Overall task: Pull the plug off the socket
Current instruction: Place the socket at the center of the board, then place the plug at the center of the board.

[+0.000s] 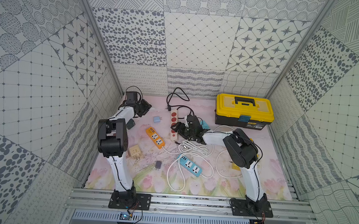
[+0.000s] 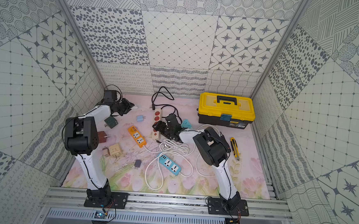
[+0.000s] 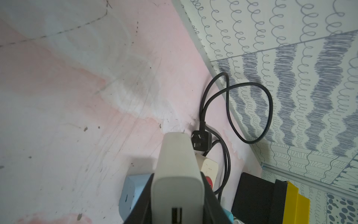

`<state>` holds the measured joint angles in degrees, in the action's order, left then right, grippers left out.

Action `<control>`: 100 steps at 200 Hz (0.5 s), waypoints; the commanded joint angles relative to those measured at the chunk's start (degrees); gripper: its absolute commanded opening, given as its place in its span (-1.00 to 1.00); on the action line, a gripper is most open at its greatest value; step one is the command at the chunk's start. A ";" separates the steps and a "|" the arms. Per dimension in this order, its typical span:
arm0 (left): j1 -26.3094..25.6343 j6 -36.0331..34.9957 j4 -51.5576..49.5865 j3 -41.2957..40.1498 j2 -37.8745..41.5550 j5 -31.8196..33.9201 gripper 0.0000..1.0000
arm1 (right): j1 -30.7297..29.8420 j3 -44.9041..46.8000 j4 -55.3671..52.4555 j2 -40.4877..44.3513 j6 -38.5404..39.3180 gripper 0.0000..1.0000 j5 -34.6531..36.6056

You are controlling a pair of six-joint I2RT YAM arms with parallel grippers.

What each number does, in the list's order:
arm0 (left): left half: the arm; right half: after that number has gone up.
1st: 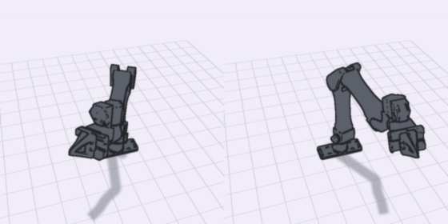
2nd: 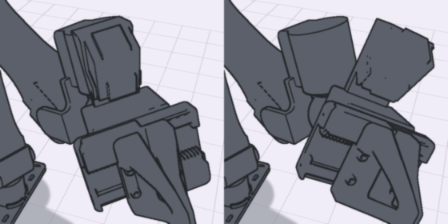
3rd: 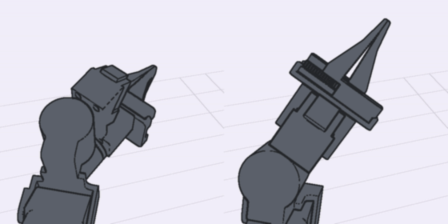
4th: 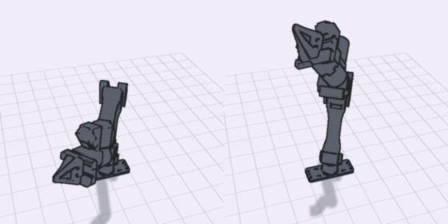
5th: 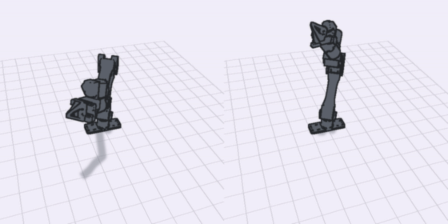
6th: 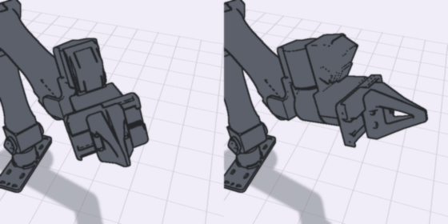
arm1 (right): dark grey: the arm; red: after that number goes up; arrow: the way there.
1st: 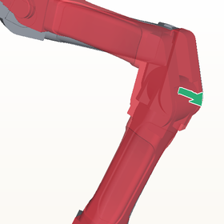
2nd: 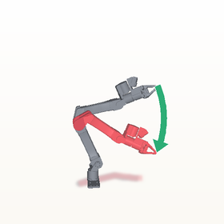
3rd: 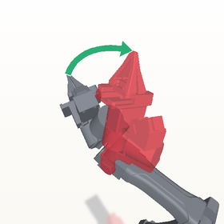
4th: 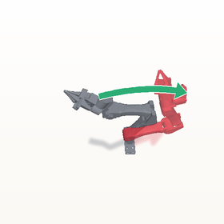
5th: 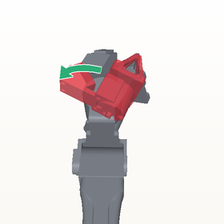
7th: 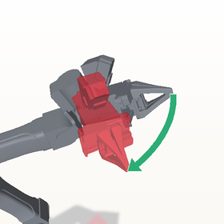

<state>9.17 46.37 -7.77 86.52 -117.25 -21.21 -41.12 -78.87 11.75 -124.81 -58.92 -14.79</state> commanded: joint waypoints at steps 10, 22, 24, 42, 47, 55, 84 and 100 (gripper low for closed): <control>0.24 2.31 7.42 2.19 -3.59 2.09 -0.98 | 0.12 -0.59 -9.32 5.65 7.36 0.75 4.08; 0.20 2.17 7.02 2.99 -4.79 2.21 -0.96 | 0.05 -0.25 -10.78 7.74 9.24 0.81 4.89; 0.23 2.09 6.95 3.14 -5.00 2.22 -0.95 | 0.07 -0.17 -10.91 8.03 9.60 0.82 4.95; 0.28 1.84 6.50 3.94 -6.43 3.13 -0.93 | 0.06 1.35 -11.75 11.82 11.96 0.88 6.01; 0.32 1.80 6.19 4.08 -6.83 3.48 -0.92 | 0.08 2.05 -11.74 12.89 12.55 0.89 6.29; 0.43 1.64 6.21 4.23 -7.38 3.80 -0.91 | -0.01 3.05 -11.75 14.70 13.34 0.92 6.96; 0.94 1.65 6.50 4.27 -9.52 3.89 -0.75 | -0.01 6.01 -12.45 19.56 15.39 0.95 8.89; 1.18 1.64 6.48 4.19 -10.50 3.71 -0.60 | -0.02 7.31 -12.38 21.10 15.69 0.95 9.34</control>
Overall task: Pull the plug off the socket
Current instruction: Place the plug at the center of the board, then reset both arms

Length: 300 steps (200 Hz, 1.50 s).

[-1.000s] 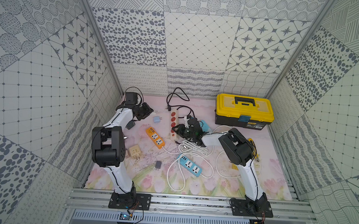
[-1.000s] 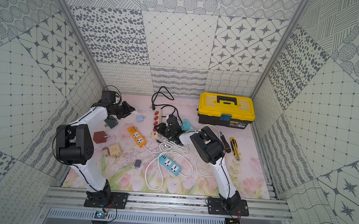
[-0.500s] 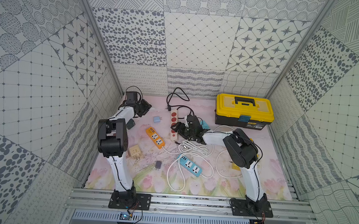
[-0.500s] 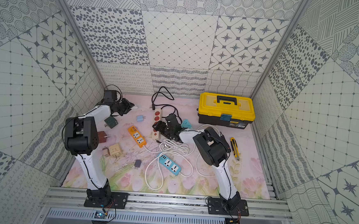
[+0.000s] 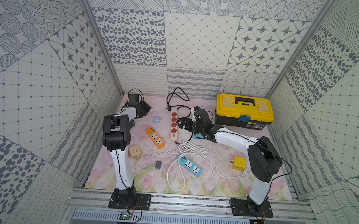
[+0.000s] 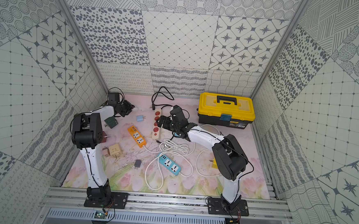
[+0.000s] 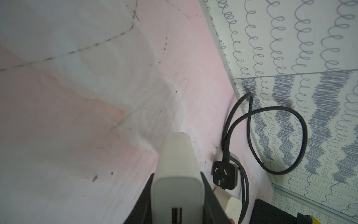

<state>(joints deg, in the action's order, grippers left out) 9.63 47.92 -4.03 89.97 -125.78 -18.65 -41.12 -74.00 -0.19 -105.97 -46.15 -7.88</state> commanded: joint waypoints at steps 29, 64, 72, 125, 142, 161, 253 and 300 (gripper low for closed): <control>0.87 0.10 2.58 0.30 -2.57 0.76 -0.35 | -0.02 3.55 -0.42 2.99 3.48 0.96 3.06; 1.36 -1.26 0.63 -1.06 -0.12 2.66 -0.11 | -0.01 4.41 -0.98 3.22 4.23 0.96 3.15; 1.43 -1.84 -1.04 -1.09 0.83 3.71 -0.06 | 0.23 4.86 -1.22 3.54 4.89 0.96 3.07; 1.53 -6.57 -8.78 -3.60 8.38 9.42 0.45 | 5.25 12.48 -3.55 12.32 7.77 0.97 7.19; 1.49 -7.39 -9.28 -6.24 11.65 9.95 0.62 | 6.46 15.47 -5.84 17.21 11.05 0.98 11.48; 1.45 -7.83 -7.93 -10.18 15.63 9.13 0.84 | 9.91 18.93 -7.83 22.56 13.85 0.98 15.70; -7.99 -34.90 9.05 -34.93 36.95 10.84 0.98 | 22.49 37.17 9.03 39.43 37.50 1.00 32.97; -14.48 -42.94 9.06 -39.83 37.75 16.63 0.98 | 29.60 42.70 20.26 33.41 43.41 1.00 24.84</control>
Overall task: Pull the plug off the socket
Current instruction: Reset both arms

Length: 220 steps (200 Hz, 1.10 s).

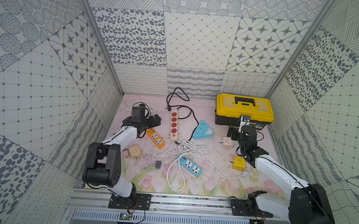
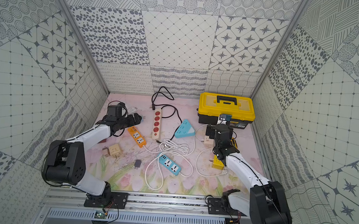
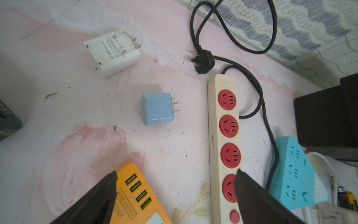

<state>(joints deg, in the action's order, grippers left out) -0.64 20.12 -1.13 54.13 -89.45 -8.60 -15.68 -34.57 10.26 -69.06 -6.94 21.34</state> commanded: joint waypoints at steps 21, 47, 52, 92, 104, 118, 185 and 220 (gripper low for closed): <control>-5.24 -17.66 11.04 -8.43 1.91 8.83 0.97 | 6.96 6.88 16.33 -6.48 5.28 1.00 -8.00; -5.29 -19.91 15.36 -12.12 3.00 9.80 0.98 | 9.68 11.37 27.88 -9.63 6.23 1.00 -12.87; -5.25 -20.33 16.89 -13.18 3.25 9.92 0.98 | 10.07 11.87 29.76 -10.19 6.48 1.00 -13.93; -3.02 -21.21 36.14 -24.28 3.07 6.29 0.98 | 11.38 13.21 36.95 -14.66 8.94 1.00 -21.76; -0.92 -20.14 43.09 -27.50 1.71 2.64 0.97 | 11.38 14.21 40.97 -16.79 9.07 1.00 -22.07; 0.25 -18.71 52.45 -31.83 0.38 1.53 0.98 | 11.41 14.09 41.72 -17.92 9.04 1.00 -22.12; -0.49 -17.19 49.23 -30.21 -0.78 8.06 0.98 | 12.85 11.51 38.75 -20.09 4.19 0.98 -14.79; -0.84 -17.83 50.48 -30.47 -1.21 8.81 0.98 | 12.87 11.54 38.74 -19.98 4.21 0.98 -14.79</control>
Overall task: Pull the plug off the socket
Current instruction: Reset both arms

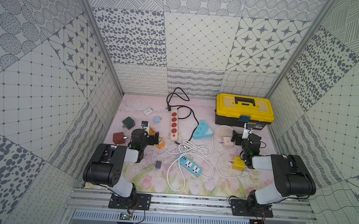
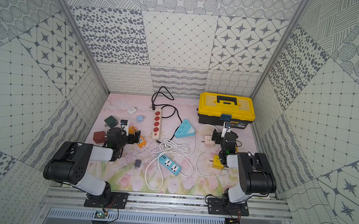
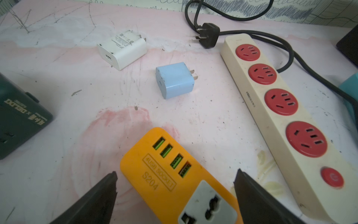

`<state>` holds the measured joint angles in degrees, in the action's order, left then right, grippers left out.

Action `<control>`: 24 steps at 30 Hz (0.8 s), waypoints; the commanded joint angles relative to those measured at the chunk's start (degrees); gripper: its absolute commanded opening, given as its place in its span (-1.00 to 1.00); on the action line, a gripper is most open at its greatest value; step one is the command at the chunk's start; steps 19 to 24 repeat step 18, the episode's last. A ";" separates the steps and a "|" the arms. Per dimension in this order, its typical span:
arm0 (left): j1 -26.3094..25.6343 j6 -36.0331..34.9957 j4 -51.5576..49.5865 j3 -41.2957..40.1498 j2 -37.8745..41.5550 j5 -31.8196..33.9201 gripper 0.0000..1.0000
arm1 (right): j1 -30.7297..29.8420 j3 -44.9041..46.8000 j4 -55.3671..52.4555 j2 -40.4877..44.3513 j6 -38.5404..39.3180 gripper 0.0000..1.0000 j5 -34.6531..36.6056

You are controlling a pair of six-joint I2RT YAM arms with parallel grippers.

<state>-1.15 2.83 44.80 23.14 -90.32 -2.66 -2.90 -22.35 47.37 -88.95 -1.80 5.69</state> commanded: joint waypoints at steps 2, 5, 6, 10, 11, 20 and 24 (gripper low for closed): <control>-0.43 -0.33 4.06 0.60 -0.07 3.00 0.97 | 0.08 -0.65 1.65 -0.10 -0.88 0.98 0.83; -0.46 -0.46 4.43 0.54 -0.19 2.96 0.98 | 0.02 -0.77 1.58 -0.09 -0.73 0.98 0.88; -0.52 -0.63 5.10 0.36 -0.41 3.07 0.98 | 0.00 -0.78 1.57 -0.10 -0.69 0.98 0.95; -0.53 -0.57 4.74 0.49 -0.30 3.05 0.97 | 0.00 -0.78 1.58 -0.13 -0.70 0.98 0.95; -0.47 -0.56 4.81 0.49 -0.36 3.07 0.98 | 0.00 -0.73 1.58 -0.09 -0.74 0.98 0.95; -0.50 -0.63 4.80 0.50 -0.33 3.02 0.98 | 0.00 -0.84 1.45 -0.18 -0.68 0.98 0.98; -0.50 -0.63 4.80 0.50 -0.33 3.02 0.98 | 0.00 -0.84 1.45 -0.18 -0.68 0.98 0.98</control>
